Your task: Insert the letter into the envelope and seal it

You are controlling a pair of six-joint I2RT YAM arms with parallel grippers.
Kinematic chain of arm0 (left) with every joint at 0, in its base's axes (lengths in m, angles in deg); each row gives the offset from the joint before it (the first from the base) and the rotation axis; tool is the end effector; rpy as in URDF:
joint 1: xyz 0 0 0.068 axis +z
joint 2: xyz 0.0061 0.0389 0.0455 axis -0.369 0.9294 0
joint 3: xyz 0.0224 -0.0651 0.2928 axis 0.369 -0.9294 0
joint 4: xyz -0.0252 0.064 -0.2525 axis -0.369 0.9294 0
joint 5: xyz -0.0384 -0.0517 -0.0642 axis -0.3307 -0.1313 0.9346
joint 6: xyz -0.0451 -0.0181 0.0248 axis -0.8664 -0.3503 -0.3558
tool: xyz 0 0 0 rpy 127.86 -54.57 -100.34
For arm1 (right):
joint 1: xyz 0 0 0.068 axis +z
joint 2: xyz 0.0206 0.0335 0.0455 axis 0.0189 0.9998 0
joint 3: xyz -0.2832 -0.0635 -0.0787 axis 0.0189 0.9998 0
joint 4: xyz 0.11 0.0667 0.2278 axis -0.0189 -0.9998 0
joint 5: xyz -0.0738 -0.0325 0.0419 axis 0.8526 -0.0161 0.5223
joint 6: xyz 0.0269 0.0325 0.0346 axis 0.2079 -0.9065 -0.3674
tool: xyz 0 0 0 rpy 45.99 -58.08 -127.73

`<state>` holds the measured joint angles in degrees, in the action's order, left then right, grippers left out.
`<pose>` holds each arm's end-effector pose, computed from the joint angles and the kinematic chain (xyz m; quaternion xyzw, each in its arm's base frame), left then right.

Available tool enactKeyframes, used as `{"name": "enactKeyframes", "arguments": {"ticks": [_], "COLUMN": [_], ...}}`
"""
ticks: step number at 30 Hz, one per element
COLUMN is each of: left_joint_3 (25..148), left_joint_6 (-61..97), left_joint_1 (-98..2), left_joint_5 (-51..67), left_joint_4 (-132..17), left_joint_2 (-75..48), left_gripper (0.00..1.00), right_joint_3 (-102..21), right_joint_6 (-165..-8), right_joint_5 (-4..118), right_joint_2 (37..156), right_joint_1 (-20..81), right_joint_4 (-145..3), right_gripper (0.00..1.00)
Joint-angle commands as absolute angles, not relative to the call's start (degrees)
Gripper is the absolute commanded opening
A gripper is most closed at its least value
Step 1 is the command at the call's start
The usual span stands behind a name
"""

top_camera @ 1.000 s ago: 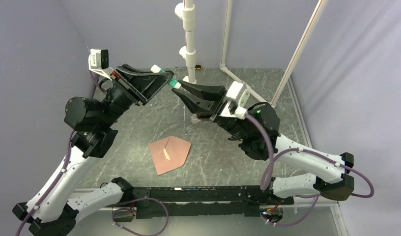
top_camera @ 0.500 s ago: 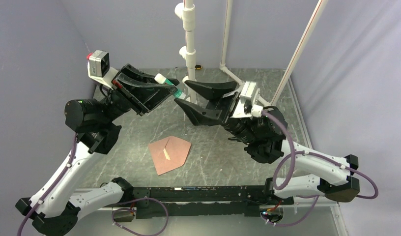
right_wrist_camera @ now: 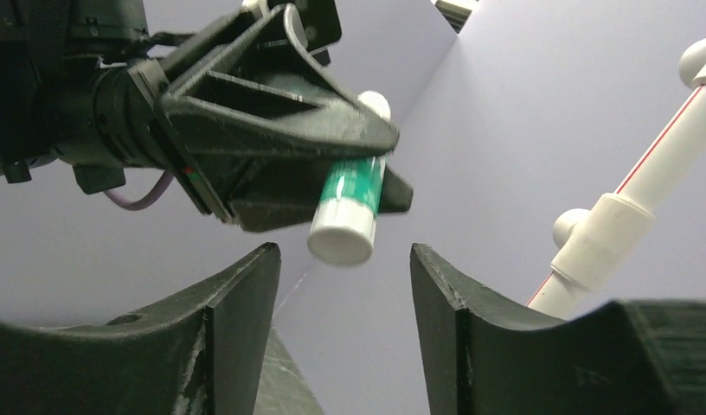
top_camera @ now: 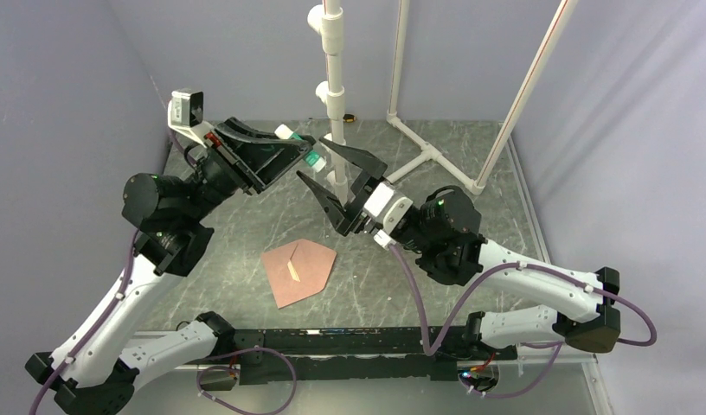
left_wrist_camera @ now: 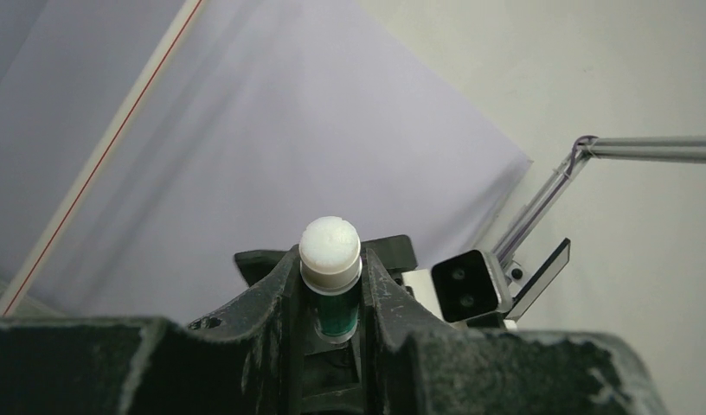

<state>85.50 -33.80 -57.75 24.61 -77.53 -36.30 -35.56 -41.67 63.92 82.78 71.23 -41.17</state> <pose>0.1045 -0.0952 0.5500 0.0938 0.4458 -0.7340 0.5037 0.0813 0.2259 0.5186 -0.3890 0.2751 0.2435 0.8448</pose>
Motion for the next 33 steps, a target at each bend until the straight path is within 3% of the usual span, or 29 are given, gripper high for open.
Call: {"name": "enactKeyframes", "arguments": {"ticks": [1,6,12,25,27,29,31,33], "left_joint_3": [84.6,84.4,84.9,86.0,86.4,87.1,87.6,88.4], "left_joint_6": [-36.8,-36.6,-36.3,-36.0,-36.3,-36.0,-35.7,-33.7], "left_joint_1": [-57.9,-57.9,-57.9,-58.0,-57.9,-57.9,-57.9,-57.9], "left_joint_5": [22.0,21.3,23.1,25.4,26.1,26.9,27.1,26.0], "left_joint_4": [-77.7,-76.8,-76.2,-76.7,-77.2,-76.6,-76.4,-74.1], "left_joint_2": [-36.7,-36.9,-36.1,-34.8,-34.4,-34.1,-34.3,-35.2], "left_gripper": [0.02,0.02,0.02,0.03,0.02,0.02,0.13,0.46], "right_joint_3": [-36.9,-35.9,-35.5,-39.1,-39.0,-38.6,-38.2,-37.8], "right_joint_6": [-38.2,-38.9,-38.6,-38.2,-37.9,-37.9,-37.9,-37.9], "right_joint_5": [62.8,63.9,64.3,67.2,67.8,68.3,68.8,69.0], "right_joint_2": [81.8,81.0,80.9,84.2,84.6,84.4,84.1,83.3], "right_joint_1": [71.1,71.1,71.1,71.1,71.1,71.1,71.1,71.1], "right_joint_4": [-38.2,-36.0,-35.6,-37.2,-36.5,-35.7,-35.3,-35.7], "right_gripper": [0.64,0.68,0.48,0.3,0.24,0.09,0.02,0.0]}}
